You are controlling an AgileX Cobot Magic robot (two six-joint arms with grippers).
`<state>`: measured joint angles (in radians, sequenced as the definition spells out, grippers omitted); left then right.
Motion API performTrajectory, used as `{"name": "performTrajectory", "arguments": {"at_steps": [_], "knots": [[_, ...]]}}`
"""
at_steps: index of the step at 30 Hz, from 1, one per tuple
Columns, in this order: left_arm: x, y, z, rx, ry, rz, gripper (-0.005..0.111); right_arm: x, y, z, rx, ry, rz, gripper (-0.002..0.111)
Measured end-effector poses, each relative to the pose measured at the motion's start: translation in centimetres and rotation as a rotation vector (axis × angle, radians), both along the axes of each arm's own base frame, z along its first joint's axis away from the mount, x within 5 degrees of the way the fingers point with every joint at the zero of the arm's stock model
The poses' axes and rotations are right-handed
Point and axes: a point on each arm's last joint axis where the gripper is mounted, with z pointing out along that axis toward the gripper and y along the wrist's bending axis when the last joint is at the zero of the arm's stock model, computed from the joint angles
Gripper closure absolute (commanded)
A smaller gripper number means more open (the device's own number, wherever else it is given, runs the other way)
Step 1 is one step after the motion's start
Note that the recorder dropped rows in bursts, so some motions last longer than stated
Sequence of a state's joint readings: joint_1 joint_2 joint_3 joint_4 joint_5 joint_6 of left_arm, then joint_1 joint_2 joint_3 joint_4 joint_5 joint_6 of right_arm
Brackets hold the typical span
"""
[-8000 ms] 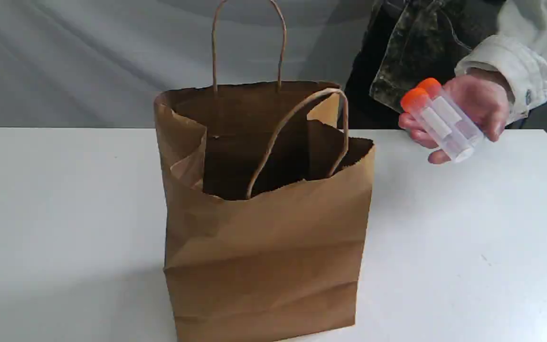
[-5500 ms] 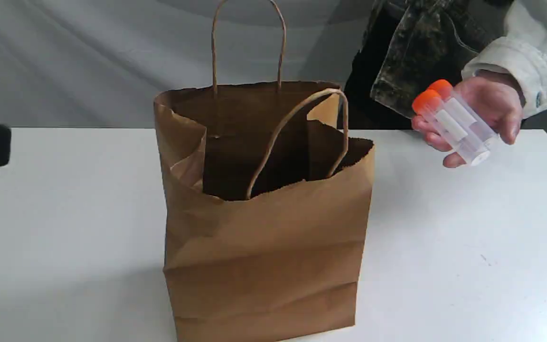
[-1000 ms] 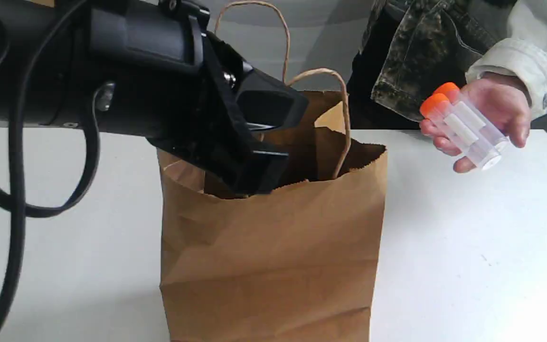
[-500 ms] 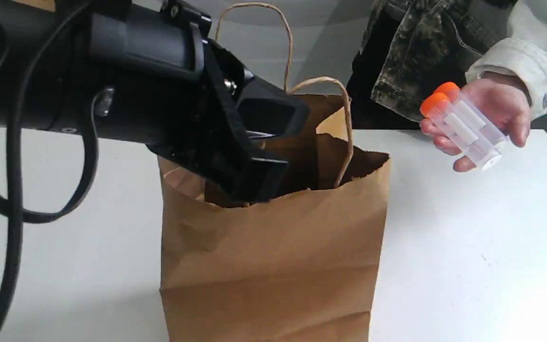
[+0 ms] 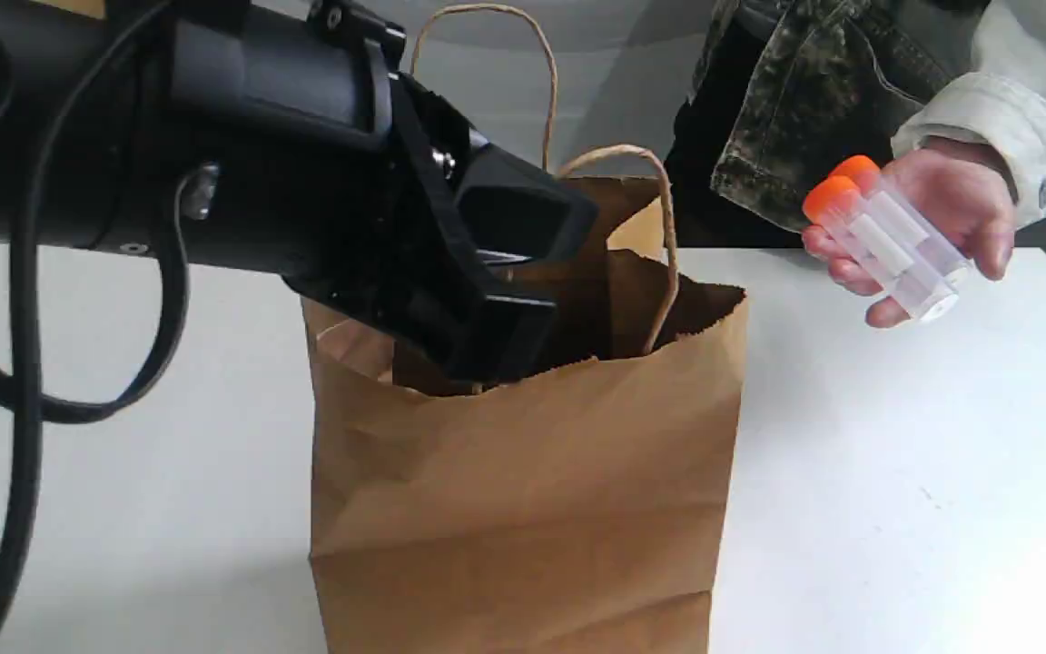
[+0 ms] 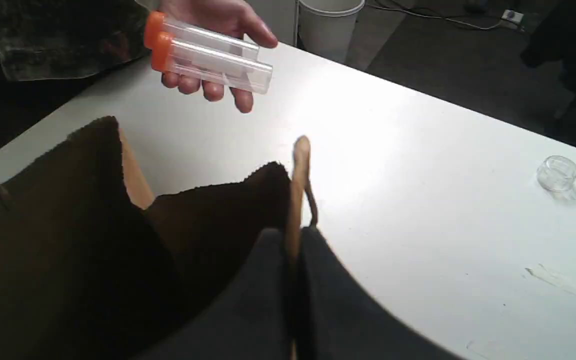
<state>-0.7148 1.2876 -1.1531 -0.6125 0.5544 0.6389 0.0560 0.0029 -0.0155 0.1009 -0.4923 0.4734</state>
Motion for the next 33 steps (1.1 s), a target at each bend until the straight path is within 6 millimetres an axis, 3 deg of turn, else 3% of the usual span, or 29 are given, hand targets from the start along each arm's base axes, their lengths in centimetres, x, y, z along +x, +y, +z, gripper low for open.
{"name": "performTrajectory", "arguments": {"at_steps": [3, 5, 9, 15, 19, 23, 25, 29, 33], "knots": [[0.0, 0.0, 0.0, -0.002, 0.002, 0.000, 0.107, 0.0, 0.1, 2.2, -0.132, -0.025, -0.085, 0.094], [0.0, 0.0, 0.0, -0.004, 0.003, 0.000, 0.107, 0.3, 0.1, 4.9, -0.214, -0.051, -0.142, 0.094], [0.0, 0.0, 0.0, -0.005, 0.004, 0.000, 0.107, 2.6, 0.2, 9.0, -0.280, -0.027, -0.181, 0.094], [0.0, 0.0, 0.0, -0.005, 0.004, 0.000, 0.107, 9.2, 0.8, 14.3, -0.255, 0.179, -0.096, 0.092], [0.0, 0.0, 0.0, -0.005, 0.004, 0.000, 0.107, 13.2, 1.2, 17.1, -0.325, 0.451, -0.062, 0.090], [0.0, 0.0, 0.0, -0.005, 0.004, 0.000, 0.107, 16.1, 1.6, 19.9, -0.459, 0.705, -0.011, 0.091], [0.0, 0.0, 0.0, -0.005, 0.004, 0.000, 0.107, 17.3, 2.3, 20.6, -0.535, 0.793, 0.073, 0.092], [0.0, 0.0, 0.0, -0.005, 0.004, 0.000, 0.107, 20.3, 5.4, 20.5, -0.660, 0.973, 0.481, 0.092], [0.0, 0.0, 0.0, -0.005, 0.004, 0.000, 0.107, 23.4, 7.3, 18.7, -0.702, 1.029, 0.772, 0.092]]}}
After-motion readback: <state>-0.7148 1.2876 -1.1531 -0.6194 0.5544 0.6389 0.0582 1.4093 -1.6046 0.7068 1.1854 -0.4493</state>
